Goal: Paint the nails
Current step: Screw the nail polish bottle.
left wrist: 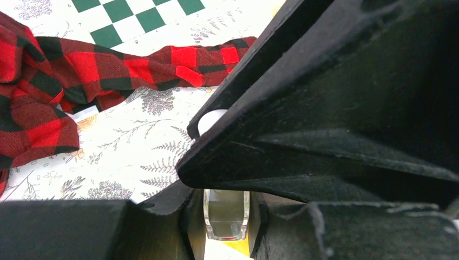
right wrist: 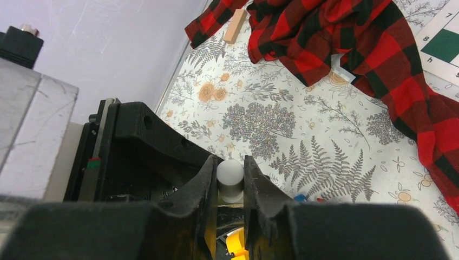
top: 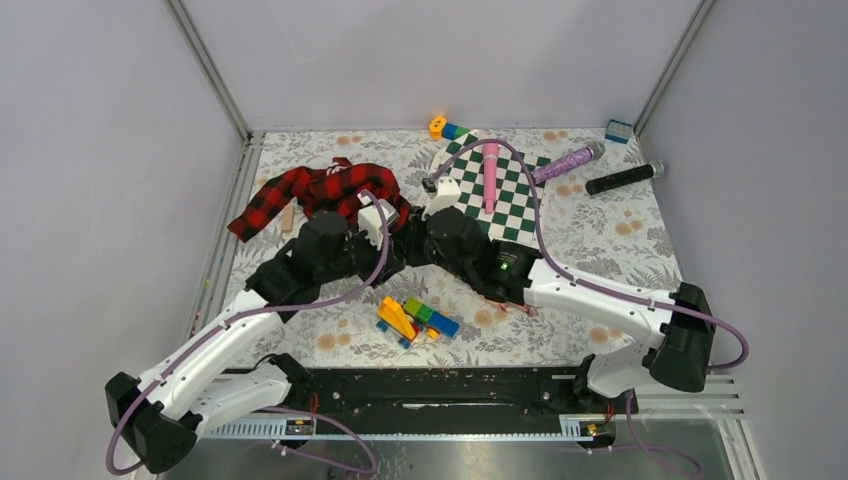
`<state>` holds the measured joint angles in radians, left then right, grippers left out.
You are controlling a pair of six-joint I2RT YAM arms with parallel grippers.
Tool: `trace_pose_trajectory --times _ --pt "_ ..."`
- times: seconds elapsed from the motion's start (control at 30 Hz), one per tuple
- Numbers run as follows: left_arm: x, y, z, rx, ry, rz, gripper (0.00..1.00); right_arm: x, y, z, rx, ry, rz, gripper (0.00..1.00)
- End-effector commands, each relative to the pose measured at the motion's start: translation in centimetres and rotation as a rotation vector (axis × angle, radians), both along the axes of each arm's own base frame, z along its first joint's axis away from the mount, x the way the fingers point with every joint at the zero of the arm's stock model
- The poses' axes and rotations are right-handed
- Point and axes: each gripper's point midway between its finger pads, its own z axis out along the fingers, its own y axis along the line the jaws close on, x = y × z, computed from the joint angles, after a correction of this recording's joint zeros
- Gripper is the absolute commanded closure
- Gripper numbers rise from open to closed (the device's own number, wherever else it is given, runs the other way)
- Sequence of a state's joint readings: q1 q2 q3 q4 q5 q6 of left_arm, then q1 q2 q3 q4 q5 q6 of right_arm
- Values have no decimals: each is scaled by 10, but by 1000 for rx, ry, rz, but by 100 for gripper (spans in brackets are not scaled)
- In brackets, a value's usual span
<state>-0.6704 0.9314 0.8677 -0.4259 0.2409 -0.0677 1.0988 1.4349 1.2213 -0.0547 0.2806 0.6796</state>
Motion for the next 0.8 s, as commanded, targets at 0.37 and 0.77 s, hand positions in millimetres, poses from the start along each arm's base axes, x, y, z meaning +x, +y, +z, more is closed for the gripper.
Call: trace_pose_trajectory --times 0.37,0.77 --pt "5 -47 86 -218 -258 -168 100 -51 -32 50 -2 -129 109 31" --pt "-59 -79 109 -362 -147 -573 100 -52 -111 123 104 -367 250 17"
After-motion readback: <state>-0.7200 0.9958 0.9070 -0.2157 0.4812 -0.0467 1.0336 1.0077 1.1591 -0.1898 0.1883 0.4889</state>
